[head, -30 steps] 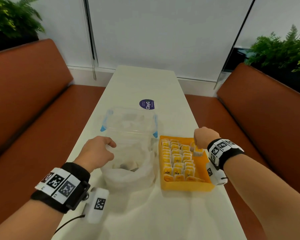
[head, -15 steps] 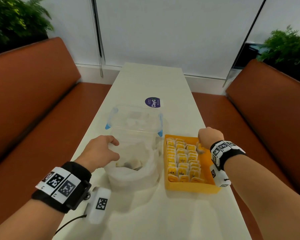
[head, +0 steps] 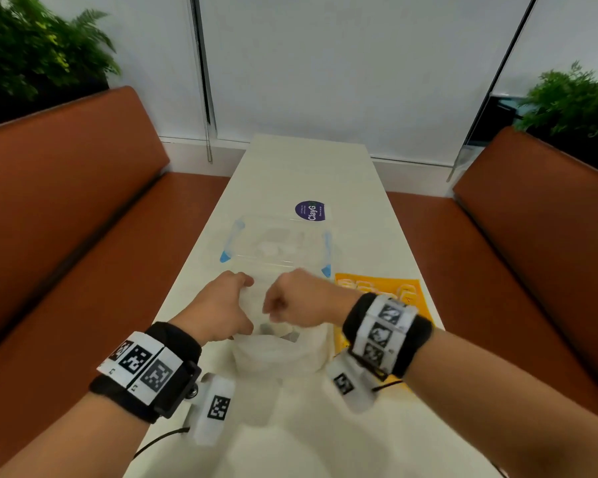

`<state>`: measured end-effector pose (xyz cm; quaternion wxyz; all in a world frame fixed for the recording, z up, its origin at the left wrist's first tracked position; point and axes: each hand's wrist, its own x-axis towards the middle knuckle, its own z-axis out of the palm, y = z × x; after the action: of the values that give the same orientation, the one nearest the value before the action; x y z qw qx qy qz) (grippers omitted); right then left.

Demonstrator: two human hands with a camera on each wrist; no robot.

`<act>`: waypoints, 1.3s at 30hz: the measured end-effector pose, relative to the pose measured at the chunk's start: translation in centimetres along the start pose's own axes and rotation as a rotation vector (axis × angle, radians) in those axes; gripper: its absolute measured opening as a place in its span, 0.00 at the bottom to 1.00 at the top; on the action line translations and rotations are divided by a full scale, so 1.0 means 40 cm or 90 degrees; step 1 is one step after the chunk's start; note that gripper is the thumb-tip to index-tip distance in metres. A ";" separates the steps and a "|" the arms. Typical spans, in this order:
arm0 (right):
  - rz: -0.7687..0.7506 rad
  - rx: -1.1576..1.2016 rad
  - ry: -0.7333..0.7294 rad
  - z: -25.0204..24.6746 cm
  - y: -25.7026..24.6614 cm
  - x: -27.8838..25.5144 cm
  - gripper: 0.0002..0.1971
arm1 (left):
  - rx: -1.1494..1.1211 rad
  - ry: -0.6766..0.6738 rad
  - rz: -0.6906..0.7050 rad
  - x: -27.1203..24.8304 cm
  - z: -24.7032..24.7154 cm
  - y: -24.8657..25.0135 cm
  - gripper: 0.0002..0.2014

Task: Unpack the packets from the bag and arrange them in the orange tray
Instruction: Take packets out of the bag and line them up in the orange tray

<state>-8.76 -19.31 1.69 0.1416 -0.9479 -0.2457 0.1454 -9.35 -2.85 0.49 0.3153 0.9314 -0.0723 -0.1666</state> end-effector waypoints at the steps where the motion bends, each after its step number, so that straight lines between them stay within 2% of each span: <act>1: 0.025 -0.036 -0.065 0.035 -0.015 0.029 0.15 | 0.006 -0.002 0.020 -0.005 0.002 0.002 0.42; 3: 0.106 -0.114 -0.175 0.090 -0.026 0.069 0.18 | 0.021 -0.010 0.061 -0.019 0.006 0.007 0.43; 5: 0.186 -0.150 -0.220 0.129 -0.014 0.082 0.24 | 0.028 -0.025 0.085 -0.030 0.008 0.008 0.44; 7: 0.251 -0.149 -0.213 0.162 0.005 0.075 0.32 | 0.028 -0.052 0.094 -0.037 0.015 0.006 0.46; 12: 0.341 -0.101 -0.167 0.213 0.016 0.068 0.33 | 0.014 -0.083 0.092 -0.043 0.033 -0.001 0.48; 16: 0.296 -0.103 -0.214 0.206 0.021 0.065 0.35 | 0.013 -0.086 0.088 -0.039 0.034 -0.002 0.49; 20: 0.263 -0.063 -0.210 0.184 0.012 0.063 0.25 | 0.022 -0.095 0.097 -0.037 0.035 -0.001 0.48; 22: 0.271 0.008 -0.208 0.173 0.004 0.067 0.25 | 0.024 -0.099 0.099 -0.037 0.035 -0.002 0.48; 23: 0.270 0.064 -0.192 0.170 0.001 0.071 0.23 | 0.022 -0.099 0.100 -0.037 0.033 -0.003 0.49; 25: 0.262 0.176 -0.154 0.162 -0.016 0.071 0.12 | 0.018 -0.098 0.099 -0.037 0.027 -0.007 0.49; 26: 0.258 0.203 -0.138 0.161 -0.023 0.070 0.13 | 0.019 -0.095 0.099 -0.037 0.023 -0.009 0.49; 30: 0.214 0.184 -0.139 0.170 -0.058 0.060 0.08 | 0.030 -0.088 0.101 -0.035 0.011 -0.016 0.49; 31: 0.209 0.189 -0.140 0.169 -0.067 0.055 0.09 | 0.030 -0.088 0.102 -0.035 0.011 -0.018 0.49; 35: 0.256 0.144 -0.131 0.182 -0.091 0.061 0.26 | 0.017 -0.092 0.106 -0.036 0.008 -0.024 0.49; 39: 0.337 0.107 -0.111 0.210 -0.112 0.082 0.28 | -0.001 -0.097 0.118 -0.039 0.006 -0.024 0.49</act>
<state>-10.83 -12.21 -5.18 0.1548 -0.9479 0.0120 0.2781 -10.87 -1.84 0.13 0.3236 0.9051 -0.1821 -0.2071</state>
